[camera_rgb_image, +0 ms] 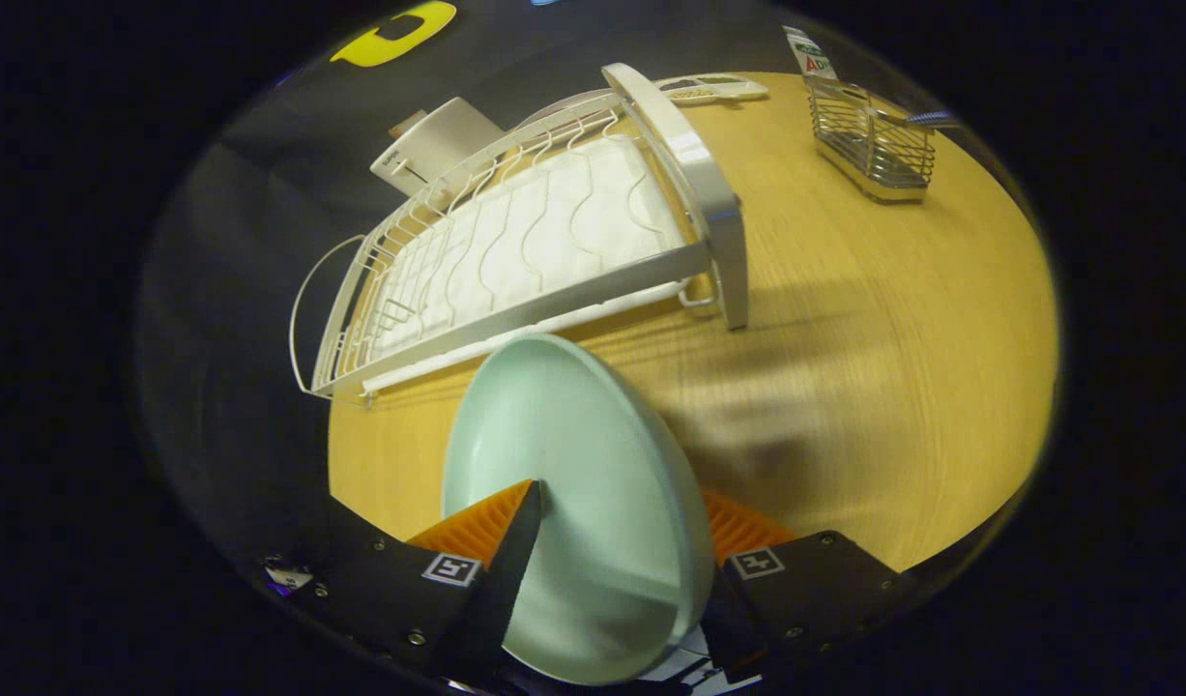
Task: Take the plate from the dish rack, then take the spoon from the basket and place it into the plate.
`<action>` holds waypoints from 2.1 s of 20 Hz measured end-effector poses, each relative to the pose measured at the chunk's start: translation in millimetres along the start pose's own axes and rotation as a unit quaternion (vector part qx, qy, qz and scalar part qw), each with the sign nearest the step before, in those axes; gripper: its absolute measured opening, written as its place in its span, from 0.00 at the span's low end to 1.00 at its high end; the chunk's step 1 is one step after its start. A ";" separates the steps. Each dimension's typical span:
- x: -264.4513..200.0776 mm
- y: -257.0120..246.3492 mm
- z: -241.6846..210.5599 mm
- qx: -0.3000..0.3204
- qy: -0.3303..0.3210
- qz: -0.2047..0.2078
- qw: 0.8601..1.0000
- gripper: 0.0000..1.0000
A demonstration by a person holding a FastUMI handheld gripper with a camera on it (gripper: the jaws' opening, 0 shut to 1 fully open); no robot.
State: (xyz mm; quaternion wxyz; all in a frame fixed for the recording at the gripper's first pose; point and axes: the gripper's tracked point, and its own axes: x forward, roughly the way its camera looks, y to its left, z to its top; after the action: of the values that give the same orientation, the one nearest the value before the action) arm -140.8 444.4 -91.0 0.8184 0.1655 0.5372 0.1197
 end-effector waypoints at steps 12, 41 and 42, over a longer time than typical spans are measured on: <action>-104.5 -60.4 111.9 -0.029 -0.286 -0.071 0.955 0.78; -107.6 -204.0 269.9 0.022 -0.426 -0.078 0.901 0.26; -111.0 -197.8 270.8 0.014 -0.425 -0.067 0.902 0.20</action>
State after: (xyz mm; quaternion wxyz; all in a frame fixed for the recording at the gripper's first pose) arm 67.9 183.1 22.9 0.9728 0.1752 0.1493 -0.0247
